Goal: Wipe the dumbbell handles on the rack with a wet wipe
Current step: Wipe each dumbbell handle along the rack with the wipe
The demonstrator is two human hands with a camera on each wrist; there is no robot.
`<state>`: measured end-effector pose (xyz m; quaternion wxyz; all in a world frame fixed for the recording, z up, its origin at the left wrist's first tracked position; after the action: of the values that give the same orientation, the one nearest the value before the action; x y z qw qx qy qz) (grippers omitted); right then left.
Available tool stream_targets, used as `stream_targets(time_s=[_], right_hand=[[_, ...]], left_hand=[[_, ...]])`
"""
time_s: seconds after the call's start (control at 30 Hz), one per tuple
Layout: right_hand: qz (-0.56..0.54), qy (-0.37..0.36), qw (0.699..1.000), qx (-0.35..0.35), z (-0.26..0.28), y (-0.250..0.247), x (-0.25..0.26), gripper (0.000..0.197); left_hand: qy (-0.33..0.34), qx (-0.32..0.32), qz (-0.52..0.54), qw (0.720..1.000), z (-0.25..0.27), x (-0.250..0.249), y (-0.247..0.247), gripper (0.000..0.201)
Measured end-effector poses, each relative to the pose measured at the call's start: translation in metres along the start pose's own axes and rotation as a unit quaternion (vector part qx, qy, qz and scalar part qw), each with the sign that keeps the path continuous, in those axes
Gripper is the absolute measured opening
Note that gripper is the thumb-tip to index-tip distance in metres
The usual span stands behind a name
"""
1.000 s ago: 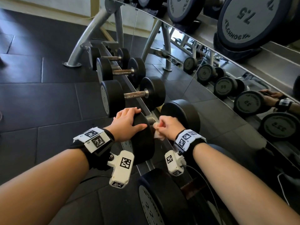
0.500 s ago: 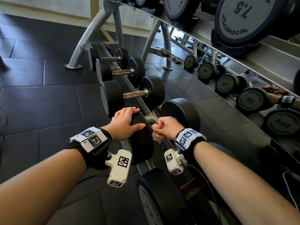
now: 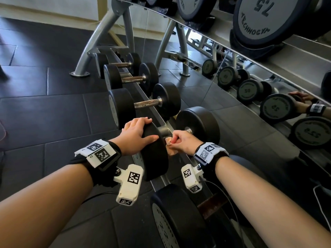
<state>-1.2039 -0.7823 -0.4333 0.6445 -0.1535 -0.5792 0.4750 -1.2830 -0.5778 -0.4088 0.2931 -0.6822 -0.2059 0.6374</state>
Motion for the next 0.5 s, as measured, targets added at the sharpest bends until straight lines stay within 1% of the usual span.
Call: stream_targets(time_s=[0.07, 0.13, 0.2, 0.27, 0.3, 0.37, 0.43, 0.5], right_hand=[[-0.020, -0.002, 1.000, -0.022, 0.000, -0.013, -0.003, 0.023], [-0.027, -0.014, 0.995, -0.094, 0.002, -0.031, -0.004, 0.021], [0.041, -0.046, 0.985, -0.159, 0.005, -0.046, 0.000, 0.016], [0.165, -0.082, 0.966, -0.183, 0.005, -0.052, 0.007, 0.017], [0.225, -0.093, 0.952, -0.185, 0.003, -0.052, 0.010, 0.019], [0.304, -0.093, 0.932, -0.175, -0.002, -0.049, 0.015, 0.019], [0.355, -0.072, 0.920, -0.148, -0.011, -0.042, 0.019, 0.018], [0.377, -0.041, 0.918, -0.116, -0.021, -0.037, 0.022, 0.024]], left_hand=[[0.002, -0.001, 0.000, 1.000, -0.001, 0.001, 0.000, 0.069], [0.004, -0.005, 0.002, 1.000, -0.001, 0.001, 0.001, 0.068], [0.004, -0.004, 0.004, 1.000, 0.000, 0.001, 0.002, 0.068], [0.004, -0.002, 0.005, 1.000, 0.000, 0.001, 0.001, 0.068], [0.003, -0.001, 0.005, 1.000, 0.000, 0.000, 0.000, 0.068], [0.003, -0.001, 0.005, 1.000, 0.000, 0.000, 0.000, 0.068], [0.003, 0.001, 0.005, 1.000, 0.000, -0.001, 0.000, 0.068], [0.003, 0.001, 0.005, 1.000, 0.000, 0.000, 0.000, 0.068]])
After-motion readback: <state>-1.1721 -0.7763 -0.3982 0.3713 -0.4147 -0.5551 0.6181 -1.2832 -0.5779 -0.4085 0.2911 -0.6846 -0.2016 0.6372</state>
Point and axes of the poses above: each hand's wrist, its own z-axis away from the middle knuckle, its own y-axis out of the palm, x = y × z, the point moved 2 cm from there along -z, towards the middle knuckle, and after that the axes turned 8 degrees about y, right-handed, at the moved point
